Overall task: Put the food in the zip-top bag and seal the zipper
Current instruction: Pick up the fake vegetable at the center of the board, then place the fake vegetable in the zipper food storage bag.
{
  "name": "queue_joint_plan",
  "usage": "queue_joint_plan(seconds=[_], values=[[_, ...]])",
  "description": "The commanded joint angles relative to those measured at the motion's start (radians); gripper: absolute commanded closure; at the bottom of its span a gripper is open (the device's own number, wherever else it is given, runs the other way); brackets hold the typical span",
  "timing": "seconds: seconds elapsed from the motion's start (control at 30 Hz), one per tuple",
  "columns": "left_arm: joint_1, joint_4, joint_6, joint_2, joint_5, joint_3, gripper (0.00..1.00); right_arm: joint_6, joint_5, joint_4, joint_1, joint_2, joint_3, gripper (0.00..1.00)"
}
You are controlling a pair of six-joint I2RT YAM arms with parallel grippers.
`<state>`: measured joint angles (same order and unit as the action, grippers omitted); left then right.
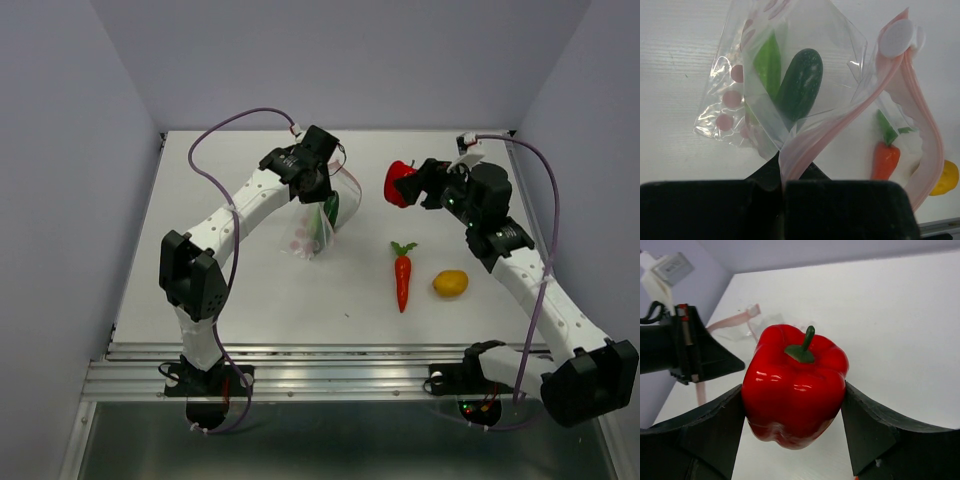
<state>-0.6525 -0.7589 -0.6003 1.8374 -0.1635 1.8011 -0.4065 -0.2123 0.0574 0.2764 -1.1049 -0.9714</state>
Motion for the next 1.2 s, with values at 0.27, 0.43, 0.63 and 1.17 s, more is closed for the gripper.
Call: queue_joint_plan(seconds=[0.27,0.43,0.63,1.17], values=[[-0.002,0.035,-0.015,-0.01,0.021,-0.013,1.0,-0.002,-0.131,-0.346,0.161,-0.111,-0.099,0.54],[-0.002,0.035,-0.023,-0.03,0.016,-0.016,1.0,0.006,-0.069,-0.357,0.198,-0.179,-0.112,0.54],[-0.002,0.032,-0.021,-0.044,0.021,-0.017,1.0,0.014,-0.001,-0.334,0.217,-0.246,-0.109,0.54],[-0.002,0.03,-0.021,-0.053,0.025,-0.008,1.0,0.146,0.16,-0.15,0.345,-0.326,-0.15,0.51]])
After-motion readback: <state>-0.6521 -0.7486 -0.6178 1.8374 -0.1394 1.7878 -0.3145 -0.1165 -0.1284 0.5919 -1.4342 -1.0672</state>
